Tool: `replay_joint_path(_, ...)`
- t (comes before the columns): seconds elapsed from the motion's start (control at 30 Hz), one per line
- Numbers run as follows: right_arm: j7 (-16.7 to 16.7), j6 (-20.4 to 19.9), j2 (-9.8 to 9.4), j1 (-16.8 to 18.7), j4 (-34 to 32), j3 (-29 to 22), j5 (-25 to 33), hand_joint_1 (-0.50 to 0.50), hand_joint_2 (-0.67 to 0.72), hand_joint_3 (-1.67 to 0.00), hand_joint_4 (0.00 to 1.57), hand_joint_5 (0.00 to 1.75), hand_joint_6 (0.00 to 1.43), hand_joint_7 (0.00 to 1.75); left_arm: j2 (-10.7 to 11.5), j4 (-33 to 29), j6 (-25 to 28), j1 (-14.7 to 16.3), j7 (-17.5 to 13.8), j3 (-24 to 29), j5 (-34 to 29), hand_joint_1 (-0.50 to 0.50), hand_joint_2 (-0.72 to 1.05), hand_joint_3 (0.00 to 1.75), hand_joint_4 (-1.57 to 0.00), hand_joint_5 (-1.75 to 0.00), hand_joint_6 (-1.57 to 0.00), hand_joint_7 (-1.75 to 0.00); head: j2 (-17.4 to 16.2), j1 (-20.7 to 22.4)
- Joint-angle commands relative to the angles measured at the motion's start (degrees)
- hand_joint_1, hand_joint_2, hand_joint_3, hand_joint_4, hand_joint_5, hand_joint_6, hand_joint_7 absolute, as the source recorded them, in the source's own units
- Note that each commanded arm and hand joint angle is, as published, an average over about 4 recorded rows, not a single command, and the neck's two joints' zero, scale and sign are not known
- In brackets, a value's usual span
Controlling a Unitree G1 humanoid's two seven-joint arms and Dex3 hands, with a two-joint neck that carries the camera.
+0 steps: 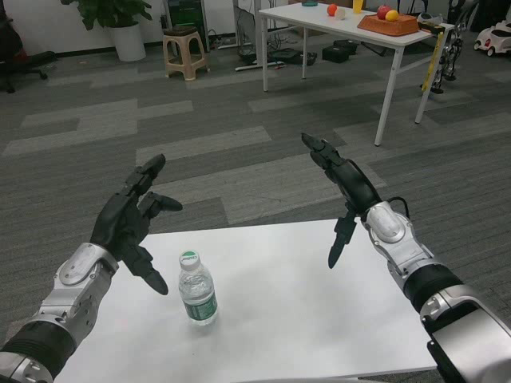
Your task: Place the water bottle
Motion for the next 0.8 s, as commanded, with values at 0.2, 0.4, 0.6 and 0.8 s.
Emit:
replay_joint_path(0.2,-0.07,-0.22,0.10,-1.71,-0.47,-0.11,0.17,-0.46,0.60,0.00,0.00,0.00,0.00,0.00,0.51,-4.56,0.30,-0.24,-1.19,0.21,-2.00,-0.50,-0.46,0.04,0.00,-1.57,0.00,-0.09,-0.11,-0.38)
replay_joint_path(0.4,-0.07,-0.22,0.01,-1.65,-1.08,-0.09,0.17,-0.46,0.60,0.00,0.00,0.00,0.00,0.00,-0.17,-5.04,0.21,-0.04,-1.01,0.30,-2.13,-0.50,-0.46,0.09,0.00,-1.44,0.00,-0.07,0.03,-0.27)
replay_joint_path(0.6,-0.07,-0.22,-0.07,-1.65,-1.28,0.00,0.17,-0.46,0.60,0.00,0.00,0.00,0.00,0.00,-0.72,-5.09,-0.05,-0.04,-0.55,0.48,-2.11,-0.50,-0.46,0.09,0.00,-1.51,0.00,-0.07,0.16,-0.23)
replay_joint_path(0.8,-0.07,-0.22,-0.07,-1.62,-1.61,-0.07,0.17,-0.46,0.60,0.00,0.00,0.00,0.00,0.00,-0.94,-5.04,-0.23,-0.04,-0.49,0.59,-2.24,-0.50,-0.46,0.09,0.00,-1.54,0.00,-0.07,0.33,-0.17)
